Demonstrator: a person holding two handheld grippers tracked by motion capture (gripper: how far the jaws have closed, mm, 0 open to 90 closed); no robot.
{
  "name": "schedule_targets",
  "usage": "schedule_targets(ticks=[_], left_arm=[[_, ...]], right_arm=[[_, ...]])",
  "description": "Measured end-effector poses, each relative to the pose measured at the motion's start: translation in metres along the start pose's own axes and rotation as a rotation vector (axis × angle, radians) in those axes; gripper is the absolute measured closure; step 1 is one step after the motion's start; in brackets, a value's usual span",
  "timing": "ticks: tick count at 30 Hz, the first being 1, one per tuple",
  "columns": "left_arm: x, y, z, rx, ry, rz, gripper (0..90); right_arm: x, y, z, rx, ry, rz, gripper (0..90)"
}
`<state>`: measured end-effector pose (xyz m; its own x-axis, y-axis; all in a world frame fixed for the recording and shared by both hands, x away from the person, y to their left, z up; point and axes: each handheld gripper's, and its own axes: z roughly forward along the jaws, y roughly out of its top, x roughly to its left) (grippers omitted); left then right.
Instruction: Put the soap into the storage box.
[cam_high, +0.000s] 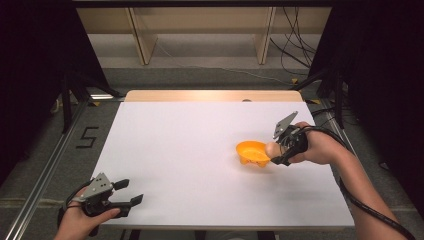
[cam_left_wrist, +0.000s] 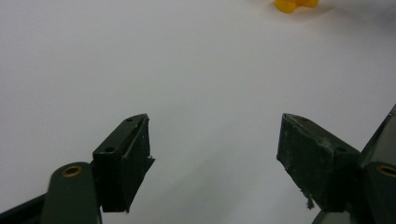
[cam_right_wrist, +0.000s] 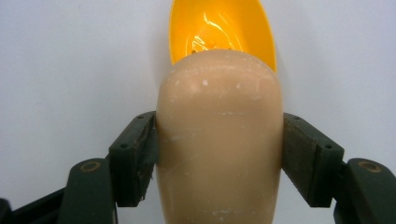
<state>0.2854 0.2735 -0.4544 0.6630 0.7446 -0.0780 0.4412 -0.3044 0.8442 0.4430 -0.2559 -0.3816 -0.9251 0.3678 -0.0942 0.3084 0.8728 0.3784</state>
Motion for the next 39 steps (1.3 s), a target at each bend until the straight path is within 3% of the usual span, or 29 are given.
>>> schedule_targets(ticks=[5,7,9,13,18,23,24,25,28,33,38,39], left_arm=[[0.0,0.0,0.0,-0.002,-0.002,-0.002,25.2],[0.0,0.0,0.0,-0.001,-0.001,-0.001,25.3],[0.0,0.0,0.0,-0.002,-0.001,-0.001,25.3],[0.0,0.0,0.0,-0.005,-0.007,-0.004,25.3],[0.0,0.0,0.0,-0.007,-0.007,-0.004,25.3],[0.0,0.0,0.0,-0.007,-0.007,-0.005,25.3],[0.0,0.0,0.0,-0.008,-0.007,-0.001,25.3],[0.0,0.0,0.0,-0.008,-0.007,-0.001,25.3],[0.0,0.0,-0.001,-0.008,-0.005,-0.006,25.3],[0.0,0.0,-0.001,-0.01,-0.007,-0.001,25.3],[0.0,0.0,-0.001,-0.01,-0.007,-0.001,25.2],[0.0,0.0,-0.001,-0.011,-0.007,-0.001,25.3]], right_arm=[[0.0,0.001,-0.001,-0.003,-0.004,0.025,33.6],[-0.003,0.001,0.0,-0.013,0.0,-0.006,33.6],[-0.002,0.002,0.0,-0.007,-0.004,0.03,33.6],[-0.004,0.003,0.001,-0.019,-0.005,-0.004,33.6],[-0.005,0.004,0.001,-0.02,-0.011,0.029,33.5],[-0.009,0.007,0.002,-0.039,-0.01,-0.015,33.6],[-0.007,0.007,0.001,-0.027,-0.012,0.027,33.6],[-0.007,0.007,0.001,-0.027,-0.012,0.027,33.6],[-0.01,0.009,0.003,-0.046,-0.019,-0.016,33.6],[-0.01,0.01,0.002,-0.038,-0.017,0.006,33.6],[-0.012,0.01,0.003,-0.043,-0.017,0.004,33.6],[-0.013,0.011,0.003,-0.051,-0.019,-0.016,33.6]])
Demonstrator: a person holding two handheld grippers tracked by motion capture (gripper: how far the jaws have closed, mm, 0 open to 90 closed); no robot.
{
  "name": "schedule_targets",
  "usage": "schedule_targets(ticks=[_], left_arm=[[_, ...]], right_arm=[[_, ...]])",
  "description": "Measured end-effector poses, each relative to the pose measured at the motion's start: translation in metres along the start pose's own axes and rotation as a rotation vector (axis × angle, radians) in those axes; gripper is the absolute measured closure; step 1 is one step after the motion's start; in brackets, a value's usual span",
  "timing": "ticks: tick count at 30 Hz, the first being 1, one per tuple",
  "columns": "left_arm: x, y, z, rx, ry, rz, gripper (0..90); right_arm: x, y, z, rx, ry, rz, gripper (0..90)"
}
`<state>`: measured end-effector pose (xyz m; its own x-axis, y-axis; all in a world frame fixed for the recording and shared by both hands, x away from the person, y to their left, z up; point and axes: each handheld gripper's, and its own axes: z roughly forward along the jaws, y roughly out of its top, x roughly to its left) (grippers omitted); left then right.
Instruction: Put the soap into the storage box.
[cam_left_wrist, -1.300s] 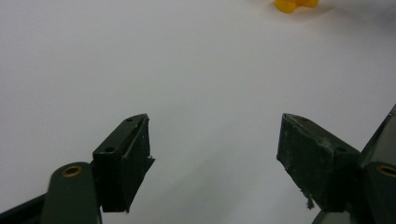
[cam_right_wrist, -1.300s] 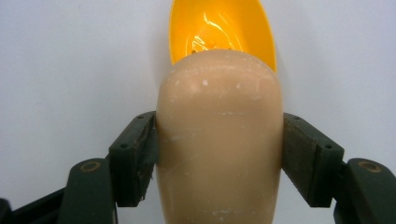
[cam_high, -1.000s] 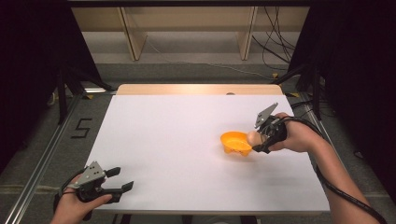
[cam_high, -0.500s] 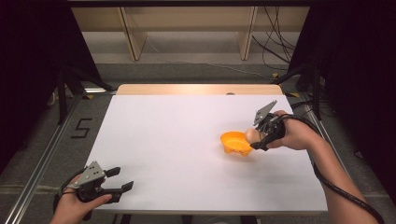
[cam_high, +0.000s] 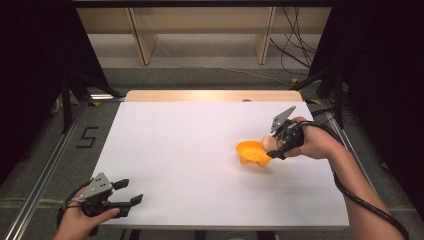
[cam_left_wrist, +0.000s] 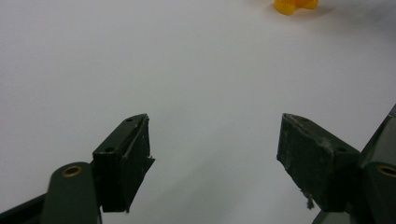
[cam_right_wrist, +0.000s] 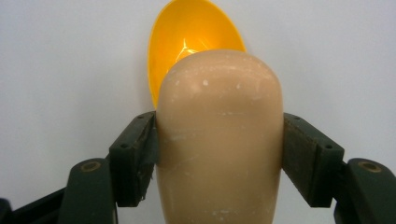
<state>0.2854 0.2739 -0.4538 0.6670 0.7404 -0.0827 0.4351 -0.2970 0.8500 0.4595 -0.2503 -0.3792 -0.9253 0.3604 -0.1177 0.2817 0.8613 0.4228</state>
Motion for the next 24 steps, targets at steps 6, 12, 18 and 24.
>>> schedule_targets(ticks=[6,12,18,24], left_arm=[[0.0,0.0,0.0,0.001,0.0,0.0,25.3],[-0.0002,0.0,0.0001,-0.004,-0.002,-0.003,25.3],[-0.0003,-0.0001,0.0002,-0.004,-0.002,-0.004,25.3],[-0.0001,0.0,0.0001,-0.003,-0.003,-0.004,25.3]], right_arm=[[0.0012,0.0014,-0.0004,0.003,0.003,0.041,33.6],[0.0004,0.0027,0.0004,0.006,0.003,0.045,33.6],[-0.0014,0.0043,0.0015,-0.001,0.003,0.032,33.6],[-0.0022,0.0055,0.0012,-0.008,-0.002,0.043,33.6]])
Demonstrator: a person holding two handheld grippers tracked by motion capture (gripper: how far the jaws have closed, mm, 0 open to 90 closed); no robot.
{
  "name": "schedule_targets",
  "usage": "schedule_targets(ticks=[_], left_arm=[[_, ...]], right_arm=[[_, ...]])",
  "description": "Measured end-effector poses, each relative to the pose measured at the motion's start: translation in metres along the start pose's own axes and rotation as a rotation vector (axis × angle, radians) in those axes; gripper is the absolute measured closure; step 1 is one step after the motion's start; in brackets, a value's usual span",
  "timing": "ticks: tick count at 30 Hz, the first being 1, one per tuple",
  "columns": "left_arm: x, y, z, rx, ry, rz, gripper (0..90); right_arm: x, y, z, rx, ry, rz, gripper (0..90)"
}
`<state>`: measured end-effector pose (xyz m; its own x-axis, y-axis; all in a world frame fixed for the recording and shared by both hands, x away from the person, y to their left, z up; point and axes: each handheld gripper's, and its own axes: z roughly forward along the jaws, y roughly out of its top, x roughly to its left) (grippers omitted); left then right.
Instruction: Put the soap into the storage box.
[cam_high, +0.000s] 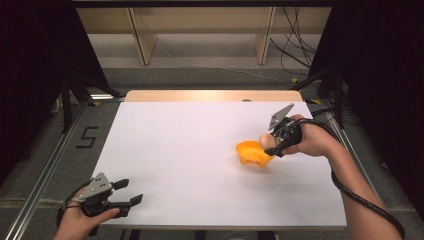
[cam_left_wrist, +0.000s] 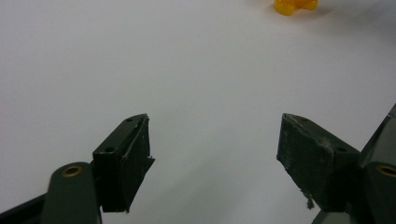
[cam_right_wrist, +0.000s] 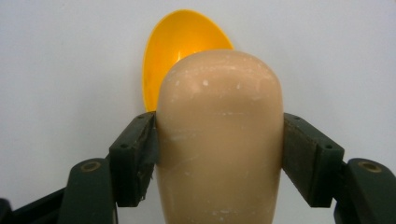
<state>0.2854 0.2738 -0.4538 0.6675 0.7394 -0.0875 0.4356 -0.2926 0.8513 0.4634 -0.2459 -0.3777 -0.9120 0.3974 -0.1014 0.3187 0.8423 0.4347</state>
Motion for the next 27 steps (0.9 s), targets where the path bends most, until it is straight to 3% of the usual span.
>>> schedule_targets(ticks=[1,2,15,16,18,20,21,24,27], left_arm=[[0.0,0.0,0.0,-0.001,0.0,-0.001,25.3],[0.0,0.0,0.0,-0.001,0.001,0.0,25.3],[0.0,0.0,0.0,0.004,0.0,0.003,25.3],[0.0,0.0,0.0,0.003,0.001,0.005,25.3],[0.0,0.0,0.0,0.0,-0.001,0.0,25.3],[0.0,0.0,0.0,0.003,0.001,0.004,25.2],[0.001,0.0,0.0,0.002,0.0,0.005,25.3],[0.001,0.0,-0.001,0.003,0.001,0.006,25.3],[0.001,0.0,-0.001,0.001,0.0,0.006,25.2]], right_arm=[[-0.003,0.001,0.001,-0.013,0.002,-0.043,33.6],[-0.001,0.002,0.0,-0.002,0.005,-0.013,33.6],[-0.002,0.009,0.002,-0.003,0.011,-0.038,33.6],[-0.001,0.01,0.002,0.002,0.008,-0.022,33.6],[-0.001,0.011,0.003,0.003,0.015,-0.024,33.5],[-0.002,0.013,0.005,-0.006,0.017,-0.061,33.6],[-0.001,0.013,0.005,0.004,0.014,-0.029,33.6],[-0.001,0.015,0.005,0.007,0.014,-0.029,33.6],[-0.002,0.017,0.006,0.004,0.025,-0.063,33.6]])
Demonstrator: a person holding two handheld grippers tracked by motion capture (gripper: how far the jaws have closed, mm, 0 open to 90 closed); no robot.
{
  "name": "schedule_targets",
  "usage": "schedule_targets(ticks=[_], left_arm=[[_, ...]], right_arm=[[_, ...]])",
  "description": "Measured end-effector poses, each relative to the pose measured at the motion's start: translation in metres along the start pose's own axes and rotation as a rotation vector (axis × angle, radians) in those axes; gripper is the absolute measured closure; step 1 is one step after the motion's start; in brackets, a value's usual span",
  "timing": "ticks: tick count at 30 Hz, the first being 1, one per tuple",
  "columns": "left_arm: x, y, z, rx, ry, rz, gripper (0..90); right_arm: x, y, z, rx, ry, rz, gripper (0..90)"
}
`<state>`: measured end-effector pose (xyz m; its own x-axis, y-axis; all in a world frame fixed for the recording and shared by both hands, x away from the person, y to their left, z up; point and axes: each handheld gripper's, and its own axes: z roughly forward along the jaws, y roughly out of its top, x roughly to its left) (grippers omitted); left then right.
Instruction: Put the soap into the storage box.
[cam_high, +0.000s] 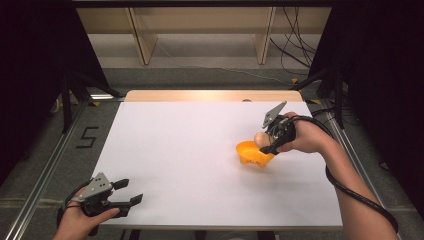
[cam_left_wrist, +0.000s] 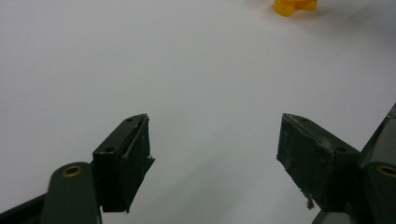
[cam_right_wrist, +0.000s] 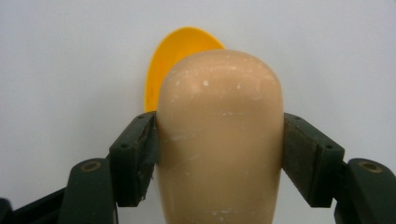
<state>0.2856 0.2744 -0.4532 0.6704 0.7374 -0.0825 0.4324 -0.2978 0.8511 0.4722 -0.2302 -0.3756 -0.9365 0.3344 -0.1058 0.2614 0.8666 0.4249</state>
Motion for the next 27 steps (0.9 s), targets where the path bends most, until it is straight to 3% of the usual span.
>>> schedule_targets(ticks=[7,8,13,14,16,18,21,24,25,27], left_arm=[[0.0,0.0,0.0,0.001,0.007,0.001,25.3],[0.0,0.0,0.0,0.001,0.006,0.002,25.3],[0.0,0.0,0.0,0.0,-0.001,0.001,25.2],[0.0,0.0,0.0,0.0,-0.001,0.002,25.3],[0.0,0.0,0.0,0.002,0.006,0.001,25.3],[0.0,0.0,-0.001,0.003,0.007,0.003,25.3],[0.0,0.0,-0.001,0.001,0.005,0.002,25.3],[0.0,0.0,-0.001,0.0,0.005,0.002,25.3],[-0.001,0.0,0.0,0.001,0.006,-0.013,25.3],[0.0,0.0,0.0,0.002,0.005,0.002,25.3]], right_arm=[[0.002,0.002,0.002,0.017,0.006,0.021,33.6],[0.001,0.003,0.004,0.019,0.014,-0.006,33.6],[0.002,0.006,0.006,0.031,0.022,0.001,33.6],[0.001,0.007,0.008,0.02,0.022,-0.03,33.6],[0.003,0.008,0.008,0.035,0.027,-0.004,33.6],[0.002,0.011,0.01,0.033,0.036,-0.04,33.6],[0.003,0.012,0.01,0.045,0.033,-0.018,33.6],[0.003,0.014,0.012,0.043,0.029,-0.048,33.6],[0.004,0.014,0.012,0.046,0.027,-0.034,33.6],[0.003,0.015,0.013,0.04,0.032,-0.057,33.6]])
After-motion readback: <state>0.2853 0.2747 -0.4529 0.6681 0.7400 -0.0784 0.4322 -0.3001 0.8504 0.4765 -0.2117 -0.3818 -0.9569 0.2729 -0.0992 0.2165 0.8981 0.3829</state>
